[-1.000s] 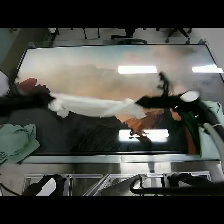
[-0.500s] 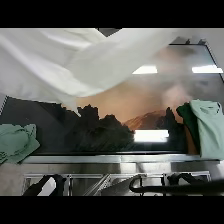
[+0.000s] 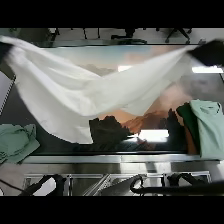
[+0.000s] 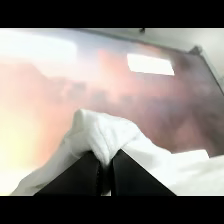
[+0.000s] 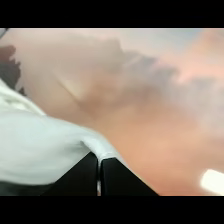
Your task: Fold the shirts.
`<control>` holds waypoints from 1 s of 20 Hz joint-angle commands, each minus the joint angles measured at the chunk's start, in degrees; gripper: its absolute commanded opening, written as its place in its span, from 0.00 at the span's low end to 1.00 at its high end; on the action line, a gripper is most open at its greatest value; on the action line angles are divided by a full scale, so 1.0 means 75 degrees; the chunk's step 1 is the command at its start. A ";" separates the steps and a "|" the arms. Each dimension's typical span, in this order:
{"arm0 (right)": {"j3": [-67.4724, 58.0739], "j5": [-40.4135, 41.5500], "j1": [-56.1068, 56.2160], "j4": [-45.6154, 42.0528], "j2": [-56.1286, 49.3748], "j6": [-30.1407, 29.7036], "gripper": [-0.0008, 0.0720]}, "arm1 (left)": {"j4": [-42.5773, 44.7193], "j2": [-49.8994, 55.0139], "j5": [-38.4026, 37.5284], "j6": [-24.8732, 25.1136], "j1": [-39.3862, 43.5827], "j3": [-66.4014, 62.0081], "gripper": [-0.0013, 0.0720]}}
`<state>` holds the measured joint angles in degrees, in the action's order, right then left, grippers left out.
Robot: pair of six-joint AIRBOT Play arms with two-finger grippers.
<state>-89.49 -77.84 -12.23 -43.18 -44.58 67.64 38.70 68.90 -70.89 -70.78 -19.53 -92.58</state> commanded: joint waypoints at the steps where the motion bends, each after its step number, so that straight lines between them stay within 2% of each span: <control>1: 0.3273 0.0731 -0.0006 -0.0082 -0.0061 -0.0490 0.03 | 0.0644 0.1682 0.0329 0.0682 0.1014 0.1096 0.03; 4: 0.5881 0.1955 -0.0006 -0.0076 -0.0219 -0.0746 0.03 | 0.1708 0.3296 0.0650 0.0694 0.1483 0.1346 0.03; 6: 0.6892 0.2532 -0.0006 -0.0073 -0.0388 -0.0828 0.03 | 0.1871 0.4112 0.0764 0.0694 0.1585 0.1343 0.03; 7: 0.7131 0.2687 -0.0006 -0.0064 -0.0484 -0.0825 0.03 | 0.1836 0.4395 0.0935 0.0694 0.1588 0.1338 0.07; 8: 0.7207 0.2754 -0.0006 -0.0035 -0.0603 -0.0825 0.03 | 0.1839 0.4607 0.0991 0.0694 0.1582 0.1236 0.40; 9: 0.7195 0.2780 -0.0006 0.0079 -0.0679 -0.0863 0.03 | 0.1839 0.4803 0.0831 0.0685 0.1527 0.0959 0.84; 10: 0.7166 0.2812 -0.0006 0.0286 -0.0679 -0.0979 0.03 | 0.1839 0.4899 0.0495 0.0595 0.1469 0.0624 0.88; 15: 0.6505 0.2640 -0.0006 0.0729 -0.0519 -0.1256 0.03 | 0.1982 0.4307 -0.1900 -0.0434 0.0618 -0.0848 0.88; 18: 0.6426 0.2430 -0.0003 0.0854 -0.0420 -0.1489 0.03 | 0.2731 0.3471 -0.2562 -0.0769 -0.0044 0.0085 0.88; 20: 0.6429 0.2375 -0.0003 0.0851 -0.0423 -0.1594 0.03 | 0.3144 0.2824 -0.2305 -0.0766 -0.0431 0.1550 0.88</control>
<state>-40.88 -59.09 -12.25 -37.54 -48.01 57.30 57.52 95.46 -85.54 -74.65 -18.76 -89.91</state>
